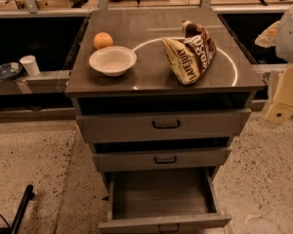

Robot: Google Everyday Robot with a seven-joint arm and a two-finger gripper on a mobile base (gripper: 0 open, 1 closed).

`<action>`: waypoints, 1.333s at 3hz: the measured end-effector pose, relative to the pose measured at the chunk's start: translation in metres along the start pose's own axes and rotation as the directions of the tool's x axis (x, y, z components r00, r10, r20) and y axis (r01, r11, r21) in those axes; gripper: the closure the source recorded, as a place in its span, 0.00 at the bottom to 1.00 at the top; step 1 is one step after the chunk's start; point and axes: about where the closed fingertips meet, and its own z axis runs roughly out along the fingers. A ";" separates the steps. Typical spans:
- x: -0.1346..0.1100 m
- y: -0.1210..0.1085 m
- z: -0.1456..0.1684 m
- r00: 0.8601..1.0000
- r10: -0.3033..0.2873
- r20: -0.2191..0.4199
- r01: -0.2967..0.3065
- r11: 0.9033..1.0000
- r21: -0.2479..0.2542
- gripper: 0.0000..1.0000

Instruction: Close bottom drawer

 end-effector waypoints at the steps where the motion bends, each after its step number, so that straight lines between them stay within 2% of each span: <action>1: 0.000 0.000 0.000 1.000 0.000 0.000 0.000 1.000 0.000 0.00; 2: 0.008 0.010 0.027 0.998 0.017 0.060 -0.016 1.000 -0.013 0.00; 3: 0.010 0.048 0.078 0.979 0.019 0.201 -0.008 0.998 -0.056 0.00; 4: 0.010 0.093 0.143 0.932 0.050 0.359 -0.015 0.995 -0.100 0.00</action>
Offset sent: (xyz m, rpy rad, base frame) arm -0.0104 -0.0070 -0.1368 0.2930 0.0092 0.0129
